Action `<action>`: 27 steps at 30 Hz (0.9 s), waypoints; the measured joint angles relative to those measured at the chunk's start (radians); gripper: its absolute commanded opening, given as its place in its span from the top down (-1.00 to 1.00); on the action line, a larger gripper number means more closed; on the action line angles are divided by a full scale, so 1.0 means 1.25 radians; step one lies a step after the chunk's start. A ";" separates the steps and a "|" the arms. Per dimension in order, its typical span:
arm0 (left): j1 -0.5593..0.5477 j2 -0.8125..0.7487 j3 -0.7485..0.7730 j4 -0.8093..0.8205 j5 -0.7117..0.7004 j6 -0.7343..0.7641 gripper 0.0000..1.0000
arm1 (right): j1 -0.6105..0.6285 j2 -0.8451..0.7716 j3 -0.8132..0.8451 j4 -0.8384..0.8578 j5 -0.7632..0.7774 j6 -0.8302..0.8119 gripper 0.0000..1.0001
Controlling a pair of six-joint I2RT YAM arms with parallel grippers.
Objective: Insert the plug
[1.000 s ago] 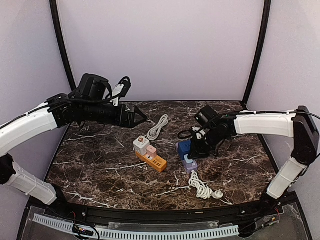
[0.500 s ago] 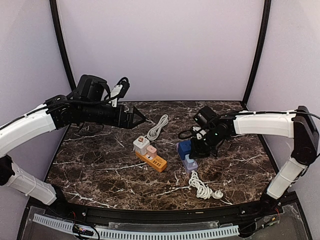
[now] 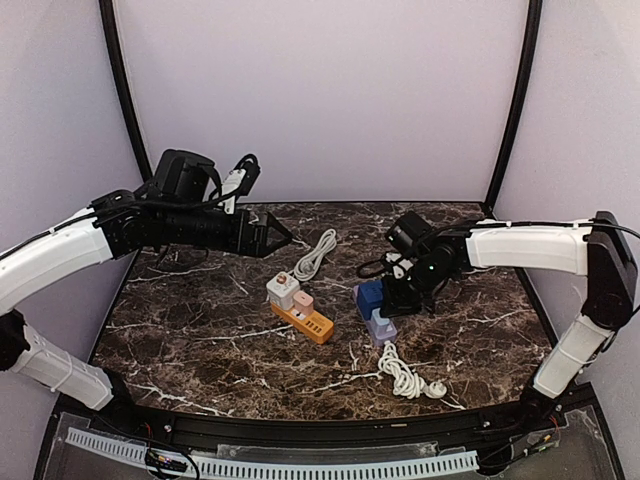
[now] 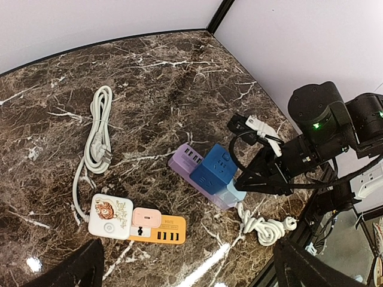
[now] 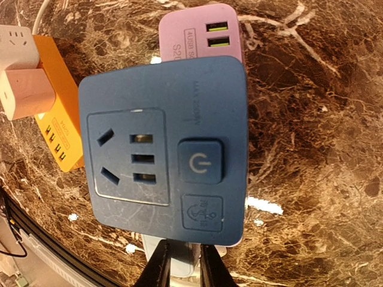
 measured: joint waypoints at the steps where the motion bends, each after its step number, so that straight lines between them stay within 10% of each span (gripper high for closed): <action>1: 0.000 0.001 0.000 0.000 0.000 0.000 -0.99 | 0.000 0.000 0.003 -0.006 0.006 0.000 0.59; 27: 0.000 0.025 0.014 0.001 -0.002 0.007 -0.99 | 0.000 -0.072 0.225 -0.165 0.047 -0.033 0.25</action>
